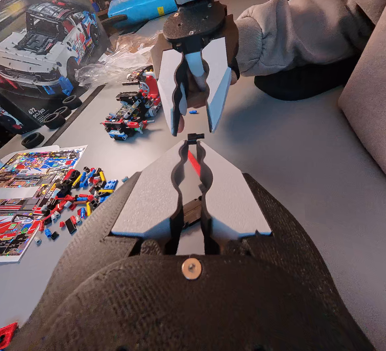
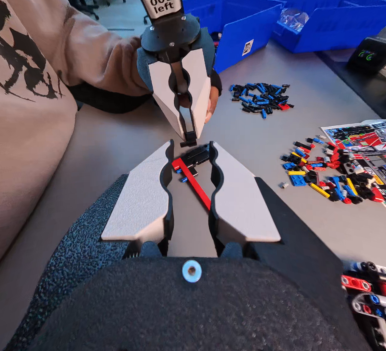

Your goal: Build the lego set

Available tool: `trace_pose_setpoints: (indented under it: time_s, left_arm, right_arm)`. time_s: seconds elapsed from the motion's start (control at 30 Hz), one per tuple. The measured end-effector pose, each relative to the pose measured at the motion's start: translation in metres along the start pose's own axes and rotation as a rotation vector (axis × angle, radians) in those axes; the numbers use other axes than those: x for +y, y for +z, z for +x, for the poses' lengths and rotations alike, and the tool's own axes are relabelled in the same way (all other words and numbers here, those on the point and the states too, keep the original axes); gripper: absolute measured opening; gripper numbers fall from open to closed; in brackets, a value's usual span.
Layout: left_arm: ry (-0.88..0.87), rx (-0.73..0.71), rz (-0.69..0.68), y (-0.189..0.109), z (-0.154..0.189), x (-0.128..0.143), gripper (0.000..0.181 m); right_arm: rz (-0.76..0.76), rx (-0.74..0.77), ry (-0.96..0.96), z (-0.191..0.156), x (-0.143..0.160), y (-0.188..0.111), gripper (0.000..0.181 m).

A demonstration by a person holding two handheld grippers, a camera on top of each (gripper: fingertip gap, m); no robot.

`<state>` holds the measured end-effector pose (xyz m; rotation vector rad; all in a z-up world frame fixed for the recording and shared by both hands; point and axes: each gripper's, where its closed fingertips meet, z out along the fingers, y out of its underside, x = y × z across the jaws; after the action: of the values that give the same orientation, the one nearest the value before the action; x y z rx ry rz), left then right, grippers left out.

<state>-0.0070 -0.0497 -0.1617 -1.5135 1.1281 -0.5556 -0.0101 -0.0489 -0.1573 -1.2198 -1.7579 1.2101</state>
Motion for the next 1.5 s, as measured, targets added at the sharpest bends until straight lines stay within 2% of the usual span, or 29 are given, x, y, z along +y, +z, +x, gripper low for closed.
trace_pose_setpoints:
  time_s: [0.17, 0.37, 0.43, 0.57, 0.67, 0.77, 0.97, 1.13, 1.2, 1.3, 1.4, 1.5]
  left_arm:
    - [0.013, -0.016, -0.008, -0.001, -0.001, 0.0, 0.006]
    - [-0.011, -0.058, -0.015, -0.001, -0.008, 0.001, 0.006]
    - [-0.067, -0.068, -0.054, -0.002, -0.014, 0.007, 0.008]
    - [-0.324, 0.018, -0.28, -0.011, -0.012, 0.045, 0.048]
    - [-0.41, 0.029, -0.444, -0.021, -0.005, 0.075, 0.063]
    - [-0.43, 0.031, -0.497, -0.022, 0.0, 0.087, 0.062]
    - [-0.342, 0.018, -0.462, -0.01, -0.001, 0.086, 0.055]
    - [-0.289, -0.026, -0.418, -0.01, -0.012, 0.086, 0.047]
    - [-0.303, -0.031, -0.414, -0.012, -0.015, 0.087, 0.046]
    - [-0.305, -0.047, -0.416, -0.015, -0.019, 0.087, 0.045]
    - [-0.294, -0.055, -0.421, -0.015, -0.02, 0.087, 0.044]
    - [-0.287, -0.054, -0.418, -0.014, -0.019, 0.086, 0.043]
  right_arm:
    - [-0.046, 0.011, -0.089, -0.002, 0.0, 0.005, 0.013]
    - [-0.075, 0.032, -0.108, 0.004, -0.002, 0.006, 0.013]
    - [-0.096, 0.041, -0.116, 0.01, 0.0, 0.007, 0.013]
    - [-0.256, 0.044, -0.121, 0.026, 0.032, 0.007, 0.013]
    - [-0.357, 0.023, -0.125, 0.029, 0.055, 0.008, 0.013]
    - [-0.366, 0.006, -0.129, 0.026, 0.059, 0.012, 0.013]
    - [-0.472, -0.018, -0.165, 0.015, 0.077, 0.009, 0.013]
    - [-0.52, -0.086, -0.151, -0.013, 0.085, 0.004, 0.013]
    - [-0.479, -0.091, -0.139, -0.021, 0.079, 0.002, 0.013]
    - [-0.489, -0.029, -0.068, -0.009, 0.077, -0.017, 0.013]
    - [-0.612, 0.017, -0.045, 0.004, 0.097, -0.038, 0.013]
    - [-0.654, 0.022, -0.02, 0.007, 0.107, -0.044, 0.015]
